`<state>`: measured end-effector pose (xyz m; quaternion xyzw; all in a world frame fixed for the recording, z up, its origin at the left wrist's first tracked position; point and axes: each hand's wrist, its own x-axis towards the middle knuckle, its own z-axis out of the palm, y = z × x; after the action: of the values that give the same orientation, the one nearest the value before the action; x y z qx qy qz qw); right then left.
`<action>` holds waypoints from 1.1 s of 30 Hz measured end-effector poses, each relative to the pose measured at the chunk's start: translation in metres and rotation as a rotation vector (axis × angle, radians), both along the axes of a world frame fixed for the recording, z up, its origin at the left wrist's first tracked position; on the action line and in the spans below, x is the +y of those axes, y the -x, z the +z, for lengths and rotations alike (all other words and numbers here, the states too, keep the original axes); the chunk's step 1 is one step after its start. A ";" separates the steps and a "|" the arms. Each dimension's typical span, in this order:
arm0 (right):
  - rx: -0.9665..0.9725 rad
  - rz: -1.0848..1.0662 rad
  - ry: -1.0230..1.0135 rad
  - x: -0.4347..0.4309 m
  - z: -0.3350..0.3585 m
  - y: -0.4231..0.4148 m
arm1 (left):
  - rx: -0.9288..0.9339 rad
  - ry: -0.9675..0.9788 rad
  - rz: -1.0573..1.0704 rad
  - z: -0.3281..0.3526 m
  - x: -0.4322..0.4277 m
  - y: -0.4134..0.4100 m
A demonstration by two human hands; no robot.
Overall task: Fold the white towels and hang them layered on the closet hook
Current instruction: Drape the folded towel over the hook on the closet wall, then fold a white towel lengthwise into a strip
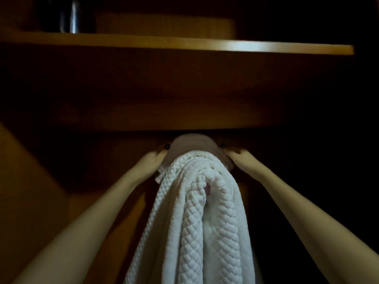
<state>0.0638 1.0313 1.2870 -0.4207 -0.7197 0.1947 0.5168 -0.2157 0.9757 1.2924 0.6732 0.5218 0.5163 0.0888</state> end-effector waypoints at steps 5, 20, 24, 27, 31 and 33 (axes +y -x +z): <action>-0.042 -0.064 -0.146 -0.050 -0.004 -0.012 | 0.049 -0.211 0.031 -0.003 -0.059 -0.006; -0.380 0.015 -0.166 -0.304 -0.160 -0.061 | 0.449 -0.155 0.108 -0.171 -0.268 -0.105; -0.540 -0.033 0.048 -0.347 -0.231 -0.085 | 0.603 0.043 0.061 -0.252 -0.302 -0.142; -0.639 -0.057 0.212 -0.367 -0.293 -0.111 | 0.626 0.184 0.012 -0.321 -0.319 -0.166; -0.742 -0.093 0.453 -0.390 -0.389 -0.143 | 0.666 0.383 -0.079 -0.421 -0.335 -0.190; -0.794 -0.084 0.575 -0.402 -0.441 -0.158 | 0.691 0.492 -0.135 -0.473 -0.343 -0.199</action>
<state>0.2219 0.6297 0.8459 -0.6167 -0.7606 0.1892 0.0730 -0.0172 0.6329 0.8195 0.7981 0.5832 0.1138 0.1002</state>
